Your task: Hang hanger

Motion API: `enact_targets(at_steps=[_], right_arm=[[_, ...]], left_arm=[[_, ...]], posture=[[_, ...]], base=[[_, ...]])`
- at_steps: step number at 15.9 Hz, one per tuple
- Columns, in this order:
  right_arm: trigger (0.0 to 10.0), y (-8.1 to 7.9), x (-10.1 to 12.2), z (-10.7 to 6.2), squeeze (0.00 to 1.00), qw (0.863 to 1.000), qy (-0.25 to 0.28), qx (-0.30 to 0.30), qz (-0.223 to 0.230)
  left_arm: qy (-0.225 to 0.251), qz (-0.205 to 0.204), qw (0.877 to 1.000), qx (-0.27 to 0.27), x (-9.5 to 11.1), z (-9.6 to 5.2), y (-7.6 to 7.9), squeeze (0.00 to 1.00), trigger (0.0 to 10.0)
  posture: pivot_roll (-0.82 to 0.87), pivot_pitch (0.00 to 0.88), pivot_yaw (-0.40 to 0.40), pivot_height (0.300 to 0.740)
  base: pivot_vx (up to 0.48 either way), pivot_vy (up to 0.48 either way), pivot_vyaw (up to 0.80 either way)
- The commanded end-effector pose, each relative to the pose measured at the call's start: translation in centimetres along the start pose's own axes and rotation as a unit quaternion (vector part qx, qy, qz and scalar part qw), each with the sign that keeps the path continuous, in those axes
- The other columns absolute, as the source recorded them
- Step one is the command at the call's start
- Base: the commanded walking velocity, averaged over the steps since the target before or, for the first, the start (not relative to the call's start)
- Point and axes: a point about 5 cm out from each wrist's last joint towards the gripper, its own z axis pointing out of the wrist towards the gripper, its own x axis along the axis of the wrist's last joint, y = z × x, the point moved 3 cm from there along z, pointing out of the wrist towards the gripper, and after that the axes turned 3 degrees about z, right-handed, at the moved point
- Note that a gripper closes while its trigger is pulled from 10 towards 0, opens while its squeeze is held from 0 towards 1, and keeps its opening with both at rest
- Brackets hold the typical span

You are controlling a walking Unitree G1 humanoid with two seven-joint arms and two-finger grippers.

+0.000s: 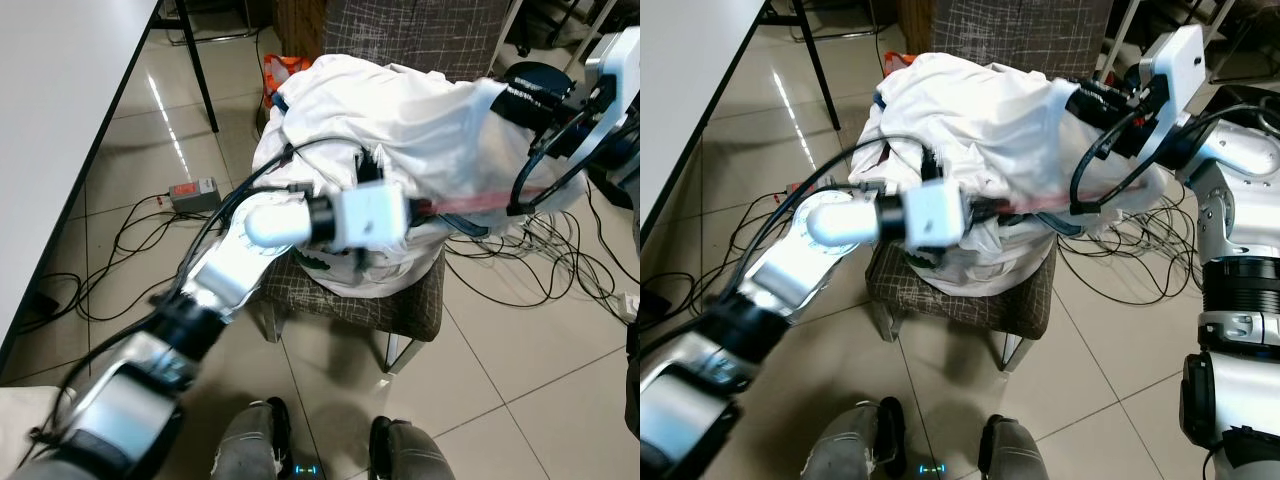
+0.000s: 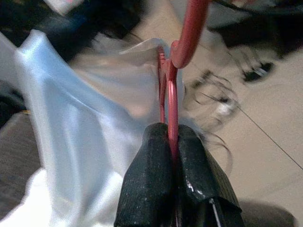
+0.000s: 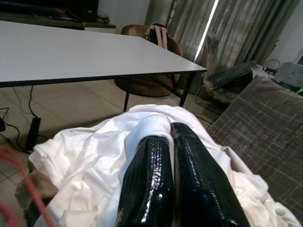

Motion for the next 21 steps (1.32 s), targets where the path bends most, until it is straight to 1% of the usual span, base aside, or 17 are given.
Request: enact_targets(at_steps=[1,2,3,4,6,9,11,12,16,17,18,19,21], right_arm=[[0.0,0.3,0.5,-0.6,0.00,1.000,0.010,-0.014,-0.008],[0.0,0.7,0.7,-0.9,0.00,1.000,0.015,-0.024,-0.007],[0.0,0.8,0.8,-1.1,0.00,1.000,0.015,-0.026,-0.007],[0.0,0.8,0.6,-1.4,0.00,1.000,0.010,-0.026,-0.005],[0.0,0.6,0.4,-1.4,0.00,1.000,0.006,-0.020,-0.003],[0.0,0.5,0.3,-1.0,0.00,1.000,0.006,-0.016,-0.003],[0.0,0.2,0.3,-0.8,0.00,1.000,0.007,-0.011,-0.002],[0.0,0.0,0.3,-0.6,0.00,1.000,0.008,-0.007,0.000],[0.0,-0.1,0.2,-0.6,0.00,1.000,0.008,-0.004,0.001],[0.0,-0.1,0.2,-0.5,0.00,1.000,0.008,-0.003,0.002],[0.0,-0.2,0.1,-0.5,0.00,1.000,0.008,-0.001,0.004],[0.0,-0.3,0.1,-0.4,0.00,1.000,0.008,0.000,0.004],[0.0,-0.5,0.0,-0.3,0.00,1.000,0.008,0.004,0.007]], left_arm=[[0.015,-0.005,0.999,0.048,0.6,-0.3,-1.9,0.00,10.0],[0.019,-0.036,0.995,0.086,0.5,-0.9,-3.1,0.00,10.0],[0.020,-0.040,0.994,0.096,0.3,-1.2,-3.5,0.00,10.0],[0.012,-0.034,0.995,0.092,-0.1,-1.7,-3.4,0.00,10.0],[0.010,-0.005,0.998,0.064,-0.2,-1.8,-2.6,0.00,10.0],[0.004,0.012,1.000,0.022,-0.2,-1.0,-1.4,0.00,10.0],[-0.006,0.025,1.000,0.014,-0.4,-0.3,-1.0,0.00,10.0],[-0.013,0.032,0.999,0.009,-0.5,0.3,-0.8,0.00,10.0],[-0.030,0.029,0.999,0.032,-0.7,1.6,-1.5,0.00,10.0],[-0.039,0.028,0.998,0.037,-0.8,2.0,-1.6,0.00,10.0],[-0.035,0.021,0.998,0.044,-0.6,2.6,-1.8,0.00,10.0],[-0.028,0.018,0.999,0.043,-0.3,2.8,-1.8,0.00,10.0],[-0.017,-0.006,0.999,0.035,0.1,3.4,-1.1,0.00,10.0]], posture=[[-0.13,0.137,0.025,0.740],[-0.13,0.137,0.026,0.740],[-0.14,0.138,0.025,0.740],[-0.13,0.138,0.016,0.740],[-0.13,0.138,0.012,0.740],[-0.13,0.137,0.012,0.740],[-0.13,0.138,0.013,0.740],[-0.13,0.138,0.013,0.740],[-0.13,0.139,0.016,0.740],[-0.13,0.139,0.016,0.740],[-0.13,0.138,0.017,0.740],[-0.13,0.137,0.017,0.740],[-0.13,0.137,0.019,0.740]], base=[[0.000,0.000,0.00],[0.000,0.000,0.00],[0.000,0.000,0.00],[0.000,0.000,0.00],[0.000,0.000,0.00],[0.000,0.000,0.00],[0.000,0.000,0.00],[0.000,0.000,0.00],[0.000,0.000,0.00],[0.000,0.000,0.00],[0.000,0.000,0.00],[0.000,0.000,0.00],[0.000,0.000,0.00]])
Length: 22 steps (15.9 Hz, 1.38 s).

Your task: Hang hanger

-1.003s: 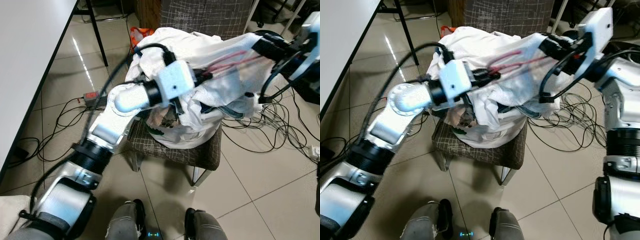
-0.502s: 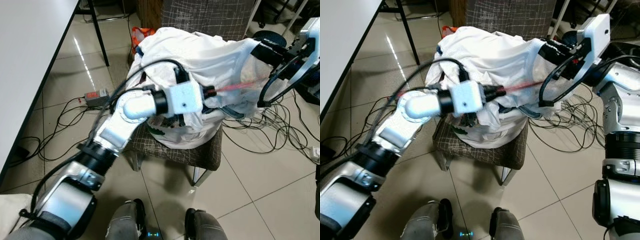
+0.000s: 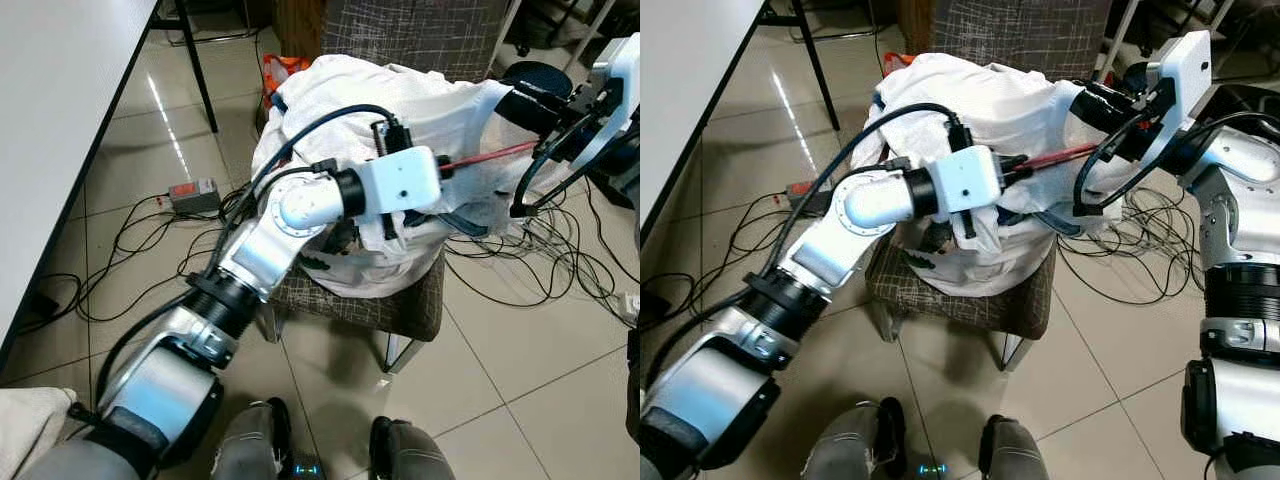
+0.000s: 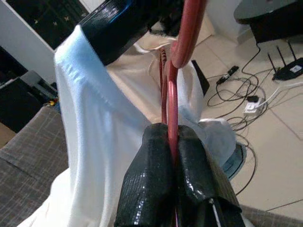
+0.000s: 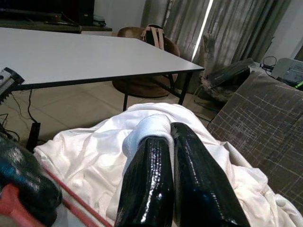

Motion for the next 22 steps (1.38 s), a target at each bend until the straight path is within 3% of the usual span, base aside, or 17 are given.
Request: enact_targets(at_steps=[1,6,7,8,13,19,20,21,22], right_arm=[[0.0,-0.4,0.4,0.1,0.00,1.000,0.004,0.011,-0.008],[0.0,-0.7,0.2,0.1,0.00,1.000,-0.003,0.015,-0.007],[3.0,-0.6,0.2,0.1,0.00,1.000,-0.007,0.010,-0.010],[10.0,-0.6,0.2,0.0,1.00,1.000,-0.008,0.014,-0.002],[10.0,-1.7,-0.9,-1.0,1.00,0.995,-0.072,0.071,0.016],[10.0,-0.9,0.8,-2.5,1.00,0.987,-0.125,0.098,-0.010],[10.0,-0.7,1.1,-2.9,0.13,0.985,-0.138,0.104,-0.017],[10.0,-0.5,1.5,-3.2,0.00,0.984,-0.142,0.109,-0.019],[10.0,-0.4,2.1,-3.4,0.00,0.985,-0.131,0.110,-0.025]], left_arm=[[0.004,-0.006,1.000,-0.008,0.4,0.4,0.2,0.00,10.0],[-0.019,-0.022,0.999,0.036,0.3,1.2,0.2,0.00,10.0],[-0.022,-0.027,0.998,0.048,0.3,1.1,-0.2,0.00,10.0],[-0.023,-0.030,0.998,0.053,0.2,1.1,-0.3,0.00,10.0],[-0.036,-0.033,0.996,0.068,-0.2,0.8,-0.9,0.00,10.0],[-0.042,-0.032,0.996,0.067,-0.3,0.7,-0.9,0.00,10.0],[-0.044,-0.032,0.996,0.068,-0.4,0.8,-1.0,0.00,10.0],[-0.045,-0.033,0.996,0.068,-0.4,0.8,-1.0,0.00,10.0],[-0.047,-0.032,0.996,0.069,-0.5,0.8,-1.0,0.00,10.0]], posture=[[-0.13,0.137,0.019,0.740],[-0.13,0.134,0.024,0.740],[-0.13,0.132,0.025,0.740],[-0.13,0.131,0.025,0.740],[-0.13,0.120,0.027,0.740],[-0.14,0.124,0.023,0.740],[-0.14,0.125,0.022,0.740],[-0.14,0.125,0.020,0.740],[-0.14,0.125,0.021,0.740]], base=[[0.000,0.000,0.00],[0.000,0.000,0.00],[0.000,0.000,0.00],[0.000,0.000,0.00],[0.000,0.000,0.00],[0.000,0.000,0.00],[0.000,0.000,0.00],[0.000,0.000,0.00],[0.000,0.000,0.00]])
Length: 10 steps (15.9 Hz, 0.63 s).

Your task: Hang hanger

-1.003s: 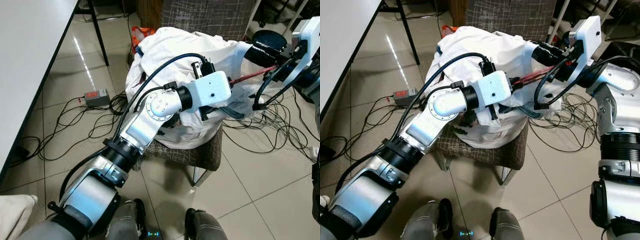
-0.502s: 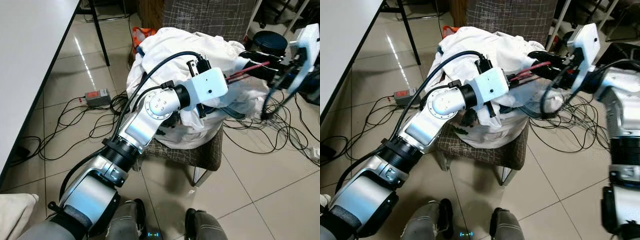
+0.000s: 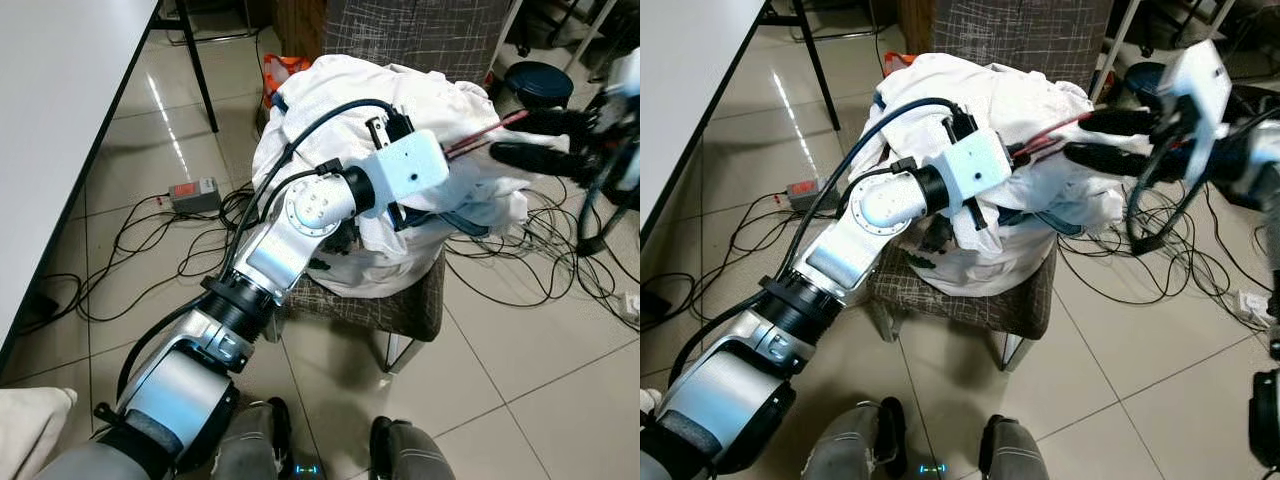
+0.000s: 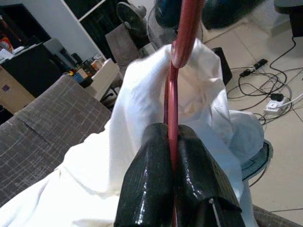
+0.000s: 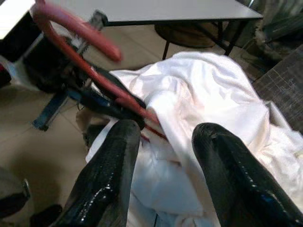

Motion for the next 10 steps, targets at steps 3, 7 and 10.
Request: enact_targets(at_steps=[3,7,10], right_arm=[[10.0,-0.2,3.3,-1.7,0.00,0.998,0.059,0.024,-0.006],[10.0,-0.6,2.2,-3.6,0.00,0.998,-0.032,0.034,-0.031],[10.0,1.8,5.1,-4.3,0.00,0.984,0.079,-0.140,-0.079]], left_arm=[[-0.003,0.008,1.000,0.005,0.3,0.2,-0.4,0.00,10.0],[-0.025,-0.006,0.999,0.028,-0.3,0.3,-1.1,0.00,10.0],[-0.020,-0.080,0.992,0.099,0.0,0.3,-3.2,0.00,10.0]], posture=[[-0.14,0.127,0.022,0.740],[-0.13,0.125,0.019,0.740],[-0.13,0.122,0.016,0.740]], base=[[0.000,0.000,0.00],[0.000,0.000,0.00],[0.000,0.000,0.00]])
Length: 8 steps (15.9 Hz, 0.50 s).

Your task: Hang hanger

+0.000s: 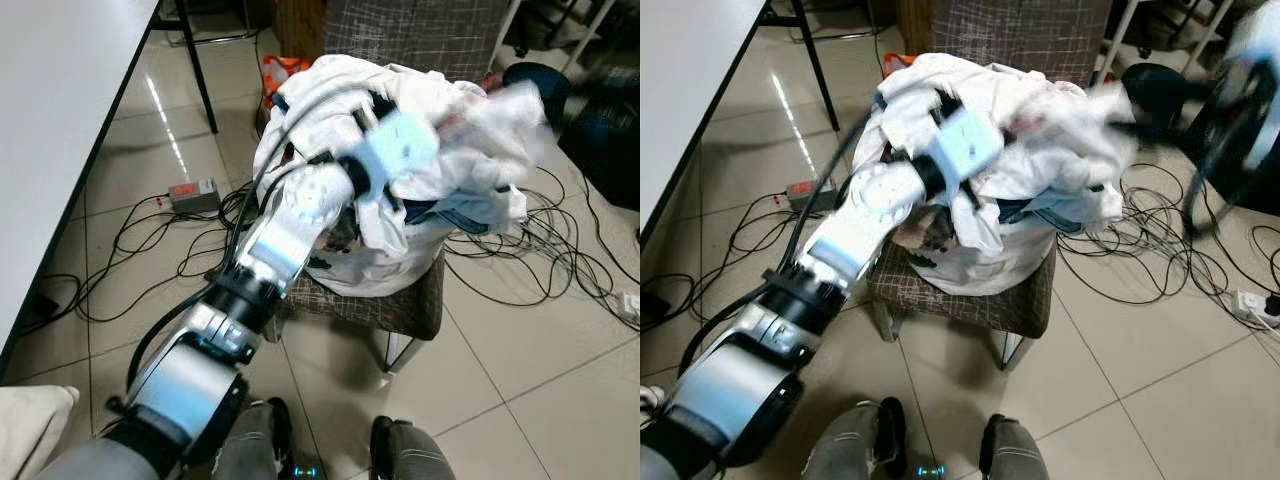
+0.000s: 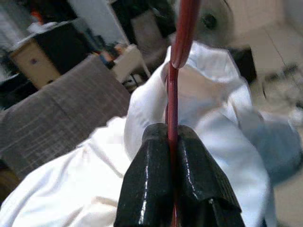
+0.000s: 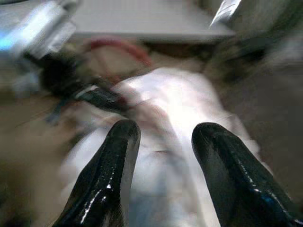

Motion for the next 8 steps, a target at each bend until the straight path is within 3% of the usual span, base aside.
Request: enact_targets(at_steps=[1,3,4,5,6,8], right_arm=[[10.0,0.9,1.7,-0.6,0.00,0.993,0.058,-0.100,-0.026],[10.0,-1.7,0.7,-0.4,0.00,0.982,0.121,-0.141,0.023],[10.0,-4.6,-1.0,0.1,0.00,0.975,0.143,-0.164,0.051],[10.0,-5.5,-1.5,0.3,0.00,0.973,0.144,-0.173,0.050],[10.0,-8.2,-3.1,0.9,0.00,0.971,0.142,-0.188,0.031],[10.0,-10.3,-4.3,1.3,0.00,0.966,0.147,-0.210,0.034]], left_arm=[[0.019,-0.040,0.999,0.030,0.9,0.1,-1.0,0.00,10.0],[0.025,-0.069,0.996,0.051,1.1,-0.1,-1.7,0.00,10.0],[0.031,-0.089,0.993,0.073,1.5,-0.3,-2.8,0.00,10.0],[0.033,-0.096,0.992,0.079,1.7,-0.3,-3.1,0.00,10.0],[0.048,-0.104,0.988,0.108,2.2,-0.5,-4.2,0.00,10.0],[0.062,-0.106,0.984,0.125,2.6,-0.6,-4.8,0.00,10.0]], posture=[[-0.12,0.121,0.022,0.740],[-0.12,0.122,0.041,0.740],[-0.12,0.125,0.064,0.740],[-0.12,0.123,0.069,0.740],[-0.12,0.124,0.078,0.740],[-0.12,0.125,0.087,0.740]], base=[[0.000,0.000,0.00],[0.000,0.000,0.00],[0.000,0.000,0.00],[0.000,0.000,0.00],[0.000,0.000,0.00],[0.000,0.000,0.00]])
